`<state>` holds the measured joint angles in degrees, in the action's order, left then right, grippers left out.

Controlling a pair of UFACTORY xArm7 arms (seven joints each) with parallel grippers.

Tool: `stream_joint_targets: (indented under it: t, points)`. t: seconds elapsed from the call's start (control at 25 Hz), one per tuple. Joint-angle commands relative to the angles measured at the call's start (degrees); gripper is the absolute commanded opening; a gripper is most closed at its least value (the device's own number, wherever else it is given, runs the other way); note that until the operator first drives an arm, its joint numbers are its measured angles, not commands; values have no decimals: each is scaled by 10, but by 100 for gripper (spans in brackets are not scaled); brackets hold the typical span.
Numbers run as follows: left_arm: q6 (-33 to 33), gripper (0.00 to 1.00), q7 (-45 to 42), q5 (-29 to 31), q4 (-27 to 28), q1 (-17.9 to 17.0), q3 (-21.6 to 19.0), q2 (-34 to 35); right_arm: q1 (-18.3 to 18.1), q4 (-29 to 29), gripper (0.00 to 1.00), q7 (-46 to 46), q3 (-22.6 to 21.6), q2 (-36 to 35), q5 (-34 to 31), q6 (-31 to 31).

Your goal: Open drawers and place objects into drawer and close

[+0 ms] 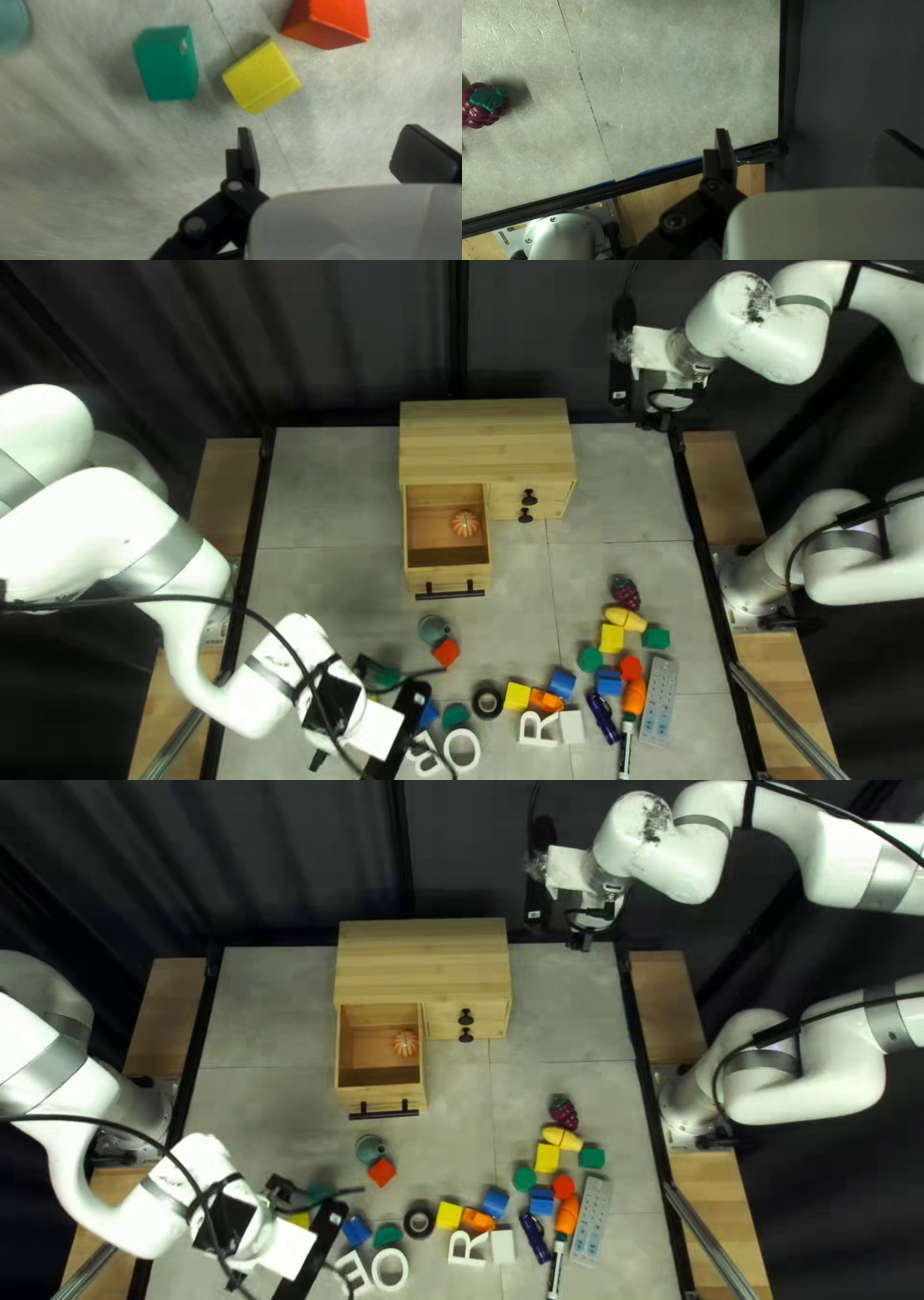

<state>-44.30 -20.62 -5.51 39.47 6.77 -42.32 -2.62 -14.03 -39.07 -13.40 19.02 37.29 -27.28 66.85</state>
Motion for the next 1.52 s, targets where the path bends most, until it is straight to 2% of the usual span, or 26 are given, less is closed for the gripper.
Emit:
stream_joint_targets:
  t: [0.04, 0.36, 0.76, 1.52]
  points:
    - [24, 100, -33, 4, -8, 2, 6, -5, 0, 0, 100, 0, 0, 0, 0, 0]
    - [57, 100, -71, 17, -27, 7, 15, 2, 0, 0, 100, 0, 0, 0, 0, 0]
    - [91, 100, -134, 46, -32, 2, 23, -29, 0, 0, 100, 0, 0, 0, 0, 0]
    - [123, 100, -133, 33, -44, 13, 32, -29, 0, 0, 100, 0, 0, 0, 0, 0]
